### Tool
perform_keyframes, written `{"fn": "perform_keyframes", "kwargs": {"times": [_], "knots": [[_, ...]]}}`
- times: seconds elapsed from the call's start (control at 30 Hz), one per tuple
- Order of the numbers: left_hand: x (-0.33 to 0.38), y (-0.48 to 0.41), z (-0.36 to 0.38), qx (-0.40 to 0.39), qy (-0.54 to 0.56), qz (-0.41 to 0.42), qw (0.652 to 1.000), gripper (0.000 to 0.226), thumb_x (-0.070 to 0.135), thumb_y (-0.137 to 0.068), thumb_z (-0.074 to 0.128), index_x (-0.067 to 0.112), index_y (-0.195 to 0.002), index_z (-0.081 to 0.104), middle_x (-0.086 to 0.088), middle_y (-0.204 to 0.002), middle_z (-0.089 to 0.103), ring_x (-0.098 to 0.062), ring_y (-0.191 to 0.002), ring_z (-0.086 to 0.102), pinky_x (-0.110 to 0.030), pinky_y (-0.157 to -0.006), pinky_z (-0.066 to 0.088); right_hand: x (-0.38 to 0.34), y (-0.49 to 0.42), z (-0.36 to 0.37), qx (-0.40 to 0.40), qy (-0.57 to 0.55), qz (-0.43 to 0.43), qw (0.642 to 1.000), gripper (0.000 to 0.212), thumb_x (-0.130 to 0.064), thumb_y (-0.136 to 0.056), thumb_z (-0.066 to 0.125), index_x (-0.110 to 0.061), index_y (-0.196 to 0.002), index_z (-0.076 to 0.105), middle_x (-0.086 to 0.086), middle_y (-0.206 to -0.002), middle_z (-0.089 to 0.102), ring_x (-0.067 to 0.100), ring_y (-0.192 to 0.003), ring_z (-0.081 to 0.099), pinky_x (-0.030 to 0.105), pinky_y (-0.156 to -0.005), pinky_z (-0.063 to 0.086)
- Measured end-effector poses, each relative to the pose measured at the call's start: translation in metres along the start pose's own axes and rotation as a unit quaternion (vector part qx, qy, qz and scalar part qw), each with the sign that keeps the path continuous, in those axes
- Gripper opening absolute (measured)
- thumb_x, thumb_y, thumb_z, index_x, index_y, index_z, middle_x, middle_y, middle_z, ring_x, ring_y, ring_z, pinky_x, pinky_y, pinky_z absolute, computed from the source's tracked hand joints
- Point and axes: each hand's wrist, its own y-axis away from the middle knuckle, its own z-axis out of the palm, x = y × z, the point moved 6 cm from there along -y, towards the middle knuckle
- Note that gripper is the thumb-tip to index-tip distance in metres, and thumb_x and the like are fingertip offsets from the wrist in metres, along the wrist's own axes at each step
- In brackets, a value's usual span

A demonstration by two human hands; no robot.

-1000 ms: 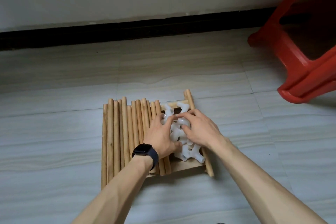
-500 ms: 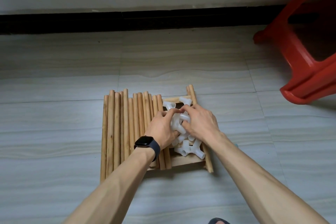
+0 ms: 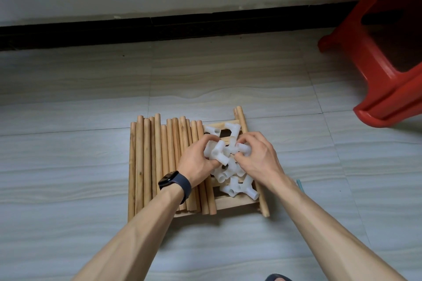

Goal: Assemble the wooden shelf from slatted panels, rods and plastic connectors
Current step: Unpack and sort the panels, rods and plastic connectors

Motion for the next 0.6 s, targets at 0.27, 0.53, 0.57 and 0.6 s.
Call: {"fn": "perform_keyframes", "kwargs": {"times": [0.27,0.53,0.57,0.6], "knots": [[0.000,0.004,-0.002,0.004,0.036,-0.013,0.999,0.044,0.024,-0.084,0.077,0.034,-0.121,0.057,0.012,-0.104,0.065,-0.009,-0.097,0.063,-0.027,-0.078,0.056,-0.009,0.007,0.006,-0.056,0.119,-0.071,0.989,0.011,-0.018,-0.092,0.062,-0.022,-0.097,0.054,-0.011,-0.122,0.045,0.016,-0.093,0.055,0.029,-0.080,0.048],[0.008,0.005,-0.010,0.015,0.064,-0.026,0.998,0.043,0.024,-0.084,0.077,0.036,-0.119,0.055,0.009,-0.098,0.063,-0.017,-0.088,0.066,-0.024,-0.069,0.056,0.002,0.004,-0.006,0.000,-0.007,-0.021,1.000,0.024,0.001,-0.085,0.057,-0.023,-0.081,0.059,-0.009,-0.104,0.054,0.013,-0.099,0.053,0.011,-0.073,0.036],[0.011,0.004,-0.011,0.015,0.068,-0.025,0.997,0.043,0.024,-0.084,0.077,0.036,-0.118,0.055,0.010,-0.096,0.063,-0.016,-0.086,0.066,-0.021,-0.066,0.055,0.001,0.005,-0.006,-0.002,-0.008,-0.020,1.000,0.024,0.001,-0.085,0.057,-0.023,-0.082,0.058,-0.009,-0.104,0.053,0.012,-0.099,0.053,0.010,-0.074,0.036],[0.013,0.003,-0.012,0.016,0.068,-0.024,0.997,0.042,0.024,-0.084,0.077,0.036,-0.118,0.055,0.011,-0.095,0.063,-0.016,-0.084,0.066,-0.019,-0.064,0.055,0.000,0.005,-0.006,-0.007,0.001,-0.024,1.000,0.024,0.001,-0.086,0.057,-0.023,-0.083,0.058,-0.010,-0.105,0.052,0.011,-0.099,0.051,0.009,-0.073,0.034]]}}
